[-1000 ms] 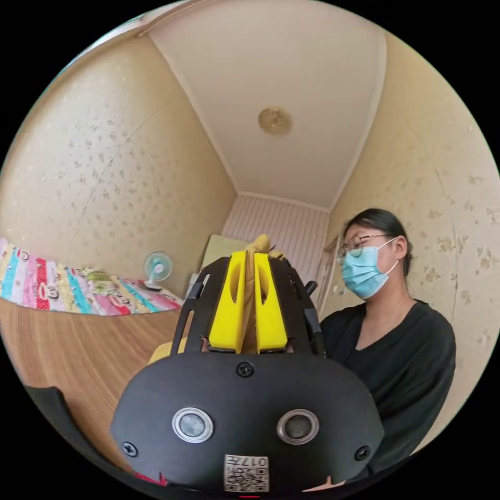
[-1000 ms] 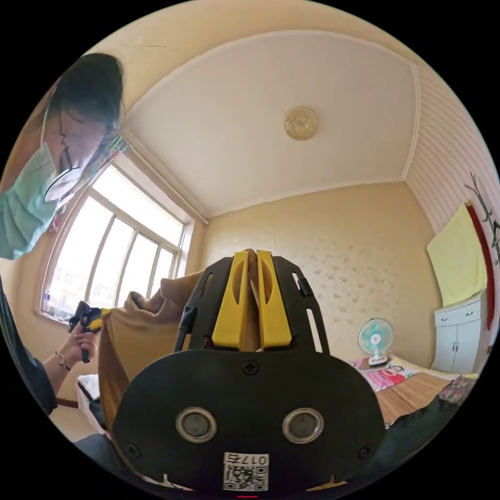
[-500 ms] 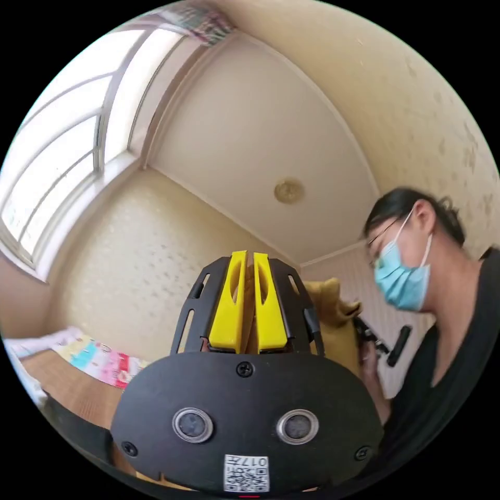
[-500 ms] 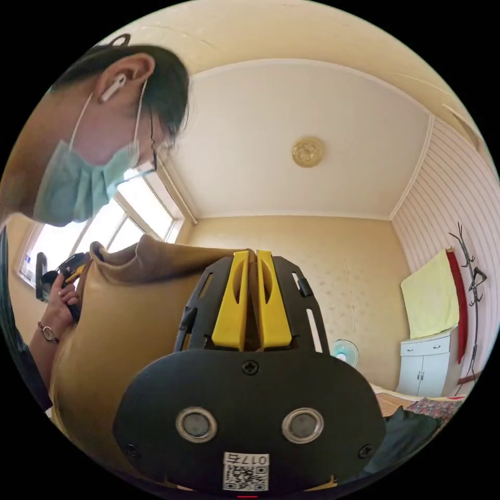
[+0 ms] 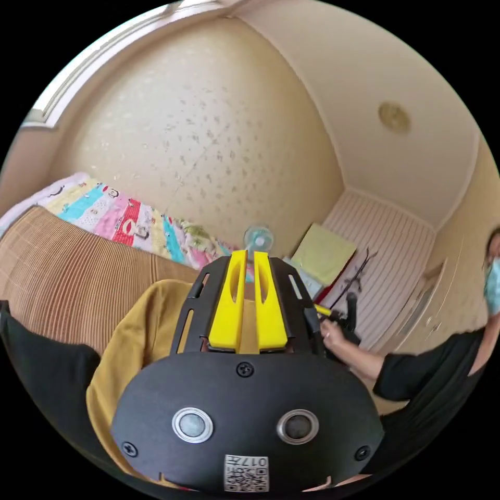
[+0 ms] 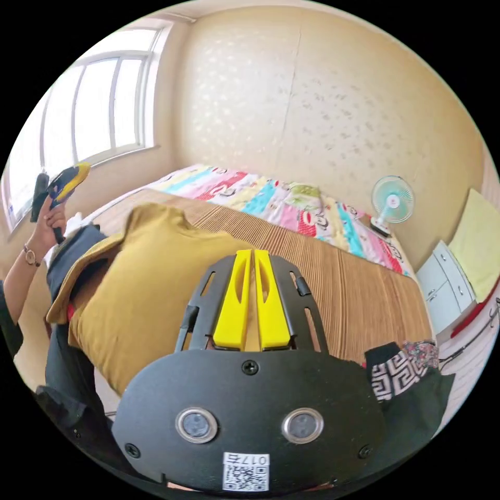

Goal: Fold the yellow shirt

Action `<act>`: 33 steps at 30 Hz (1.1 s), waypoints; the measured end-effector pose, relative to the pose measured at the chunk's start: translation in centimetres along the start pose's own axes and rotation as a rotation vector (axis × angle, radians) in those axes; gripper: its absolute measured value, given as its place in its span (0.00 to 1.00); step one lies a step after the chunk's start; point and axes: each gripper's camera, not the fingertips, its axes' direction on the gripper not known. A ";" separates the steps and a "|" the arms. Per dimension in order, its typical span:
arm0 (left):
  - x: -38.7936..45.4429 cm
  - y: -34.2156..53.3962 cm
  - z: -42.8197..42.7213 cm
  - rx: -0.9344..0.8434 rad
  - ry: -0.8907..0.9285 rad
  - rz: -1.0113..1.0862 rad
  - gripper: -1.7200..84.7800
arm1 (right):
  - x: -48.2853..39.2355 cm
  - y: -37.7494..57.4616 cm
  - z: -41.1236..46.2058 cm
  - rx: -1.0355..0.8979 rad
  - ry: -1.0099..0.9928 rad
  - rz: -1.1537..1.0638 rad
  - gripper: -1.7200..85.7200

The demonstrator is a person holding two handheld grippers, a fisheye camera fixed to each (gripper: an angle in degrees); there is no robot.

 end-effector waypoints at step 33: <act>3.0 24.8 -1.6 -0.562 -0.547 -0.382 0.11 | 4.8 13.0 14.3 -0.297 -0.464 0.187 0.03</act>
